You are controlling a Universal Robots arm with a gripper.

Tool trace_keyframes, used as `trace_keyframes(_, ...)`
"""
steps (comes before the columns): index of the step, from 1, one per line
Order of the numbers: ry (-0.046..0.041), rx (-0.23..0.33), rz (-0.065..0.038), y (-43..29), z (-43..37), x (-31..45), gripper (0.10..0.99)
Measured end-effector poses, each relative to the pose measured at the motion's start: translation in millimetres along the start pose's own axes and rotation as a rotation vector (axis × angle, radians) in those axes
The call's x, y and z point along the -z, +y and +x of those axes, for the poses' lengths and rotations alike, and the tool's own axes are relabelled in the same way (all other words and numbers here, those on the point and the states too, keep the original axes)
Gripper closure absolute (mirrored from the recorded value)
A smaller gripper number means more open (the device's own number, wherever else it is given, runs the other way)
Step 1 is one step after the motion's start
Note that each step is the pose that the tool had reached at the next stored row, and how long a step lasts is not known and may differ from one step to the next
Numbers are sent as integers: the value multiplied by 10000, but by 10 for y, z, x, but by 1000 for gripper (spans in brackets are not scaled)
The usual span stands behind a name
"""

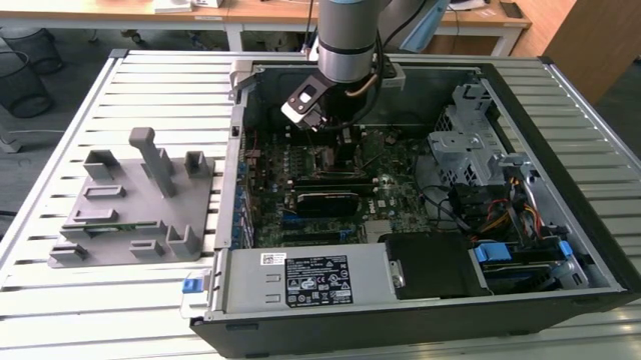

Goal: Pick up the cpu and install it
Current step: 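Place the cpu into insertion slot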

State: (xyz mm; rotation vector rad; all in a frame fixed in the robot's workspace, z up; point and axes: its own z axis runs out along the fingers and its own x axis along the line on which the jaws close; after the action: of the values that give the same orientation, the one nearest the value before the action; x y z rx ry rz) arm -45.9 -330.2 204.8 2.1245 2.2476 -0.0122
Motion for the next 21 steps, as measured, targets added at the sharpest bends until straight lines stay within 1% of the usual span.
trace_keyframes(21, 1, 1, 0, -5, 22, -62, 557)
